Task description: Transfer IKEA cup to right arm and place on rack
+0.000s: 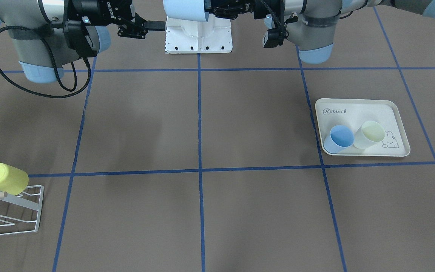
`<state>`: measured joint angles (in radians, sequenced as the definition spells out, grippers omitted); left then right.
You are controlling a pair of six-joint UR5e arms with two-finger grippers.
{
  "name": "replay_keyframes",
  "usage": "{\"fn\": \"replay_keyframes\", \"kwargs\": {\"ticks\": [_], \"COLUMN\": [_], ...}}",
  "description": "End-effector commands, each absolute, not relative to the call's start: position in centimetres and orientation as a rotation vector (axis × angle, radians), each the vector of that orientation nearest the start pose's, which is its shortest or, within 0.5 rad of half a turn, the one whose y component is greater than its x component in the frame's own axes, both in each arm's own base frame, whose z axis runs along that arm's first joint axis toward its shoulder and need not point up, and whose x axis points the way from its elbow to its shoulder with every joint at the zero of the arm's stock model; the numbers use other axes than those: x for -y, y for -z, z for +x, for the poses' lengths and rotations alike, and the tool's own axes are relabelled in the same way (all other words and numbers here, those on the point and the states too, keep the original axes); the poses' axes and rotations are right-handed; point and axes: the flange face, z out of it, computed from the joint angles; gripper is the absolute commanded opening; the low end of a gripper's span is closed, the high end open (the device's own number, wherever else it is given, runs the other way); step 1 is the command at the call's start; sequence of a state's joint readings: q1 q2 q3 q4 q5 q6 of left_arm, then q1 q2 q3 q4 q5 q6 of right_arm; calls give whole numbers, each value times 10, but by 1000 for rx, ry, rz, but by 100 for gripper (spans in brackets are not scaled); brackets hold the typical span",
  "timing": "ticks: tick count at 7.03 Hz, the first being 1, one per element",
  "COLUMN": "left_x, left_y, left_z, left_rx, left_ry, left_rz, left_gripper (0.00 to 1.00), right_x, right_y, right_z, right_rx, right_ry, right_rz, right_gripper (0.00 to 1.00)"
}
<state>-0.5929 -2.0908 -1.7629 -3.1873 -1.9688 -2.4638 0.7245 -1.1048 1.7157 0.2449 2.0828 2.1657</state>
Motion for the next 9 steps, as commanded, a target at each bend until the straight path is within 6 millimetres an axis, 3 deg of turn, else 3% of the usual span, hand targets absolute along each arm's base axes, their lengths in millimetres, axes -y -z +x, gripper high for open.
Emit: {"fn": "replay_keyframes", "kwargs": {"ticks": [1, 5, 9], "left_x": [360, 355, 353], "left_y": [-138, -134, -133], "left_z": [368, 374, 376], "left_rx": [-2223, -2242, -2245], "left_ry": [326, 341, 343], "left_rz": [-539, -551, -555], "left_gripper": [0, 0, 0], "right_x": [387, 380, 373], "right_y": [-182, -178, -183], "right_z": [-317, -323, -325], "right_rx": [2308, 2329, 2359], "right_ry": [-41, -35, -17], "right_rz": [-78, -90, -95], "right_gripper": [98, 97, 88]}}
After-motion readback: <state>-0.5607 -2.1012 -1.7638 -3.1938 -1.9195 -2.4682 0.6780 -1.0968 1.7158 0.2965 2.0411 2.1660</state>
